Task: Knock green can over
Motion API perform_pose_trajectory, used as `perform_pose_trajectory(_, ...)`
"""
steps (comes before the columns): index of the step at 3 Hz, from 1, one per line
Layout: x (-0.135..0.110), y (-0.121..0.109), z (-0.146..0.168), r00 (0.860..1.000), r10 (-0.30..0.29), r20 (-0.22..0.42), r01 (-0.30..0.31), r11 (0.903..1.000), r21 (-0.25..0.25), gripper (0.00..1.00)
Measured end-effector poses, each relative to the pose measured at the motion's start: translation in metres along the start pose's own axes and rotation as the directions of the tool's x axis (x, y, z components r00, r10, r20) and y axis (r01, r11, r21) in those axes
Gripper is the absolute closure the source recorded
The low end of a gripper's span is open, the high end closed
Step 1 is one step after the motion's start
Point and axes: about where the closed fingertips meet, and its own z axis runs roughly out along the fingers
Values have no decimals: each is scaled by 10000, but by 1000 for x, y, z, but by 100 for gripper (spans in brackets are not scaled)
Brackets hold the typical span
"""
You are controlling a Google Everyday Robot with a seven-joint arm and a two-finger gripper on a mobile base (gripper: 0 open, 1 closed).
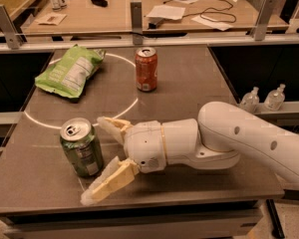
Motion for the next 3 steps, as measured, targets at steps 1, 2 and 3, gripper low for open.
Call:
perform_pose_trajectory(1,-10,3,18,9992,-164,354,171,9996,-218,0)
perform_pose_trajectory(2,-10,3,34,9977,-298,602,316,9991,-290,0)
perform_pose_trajectory(3,-9,-4,45,9934,-579,989,616,9975,-350,18)
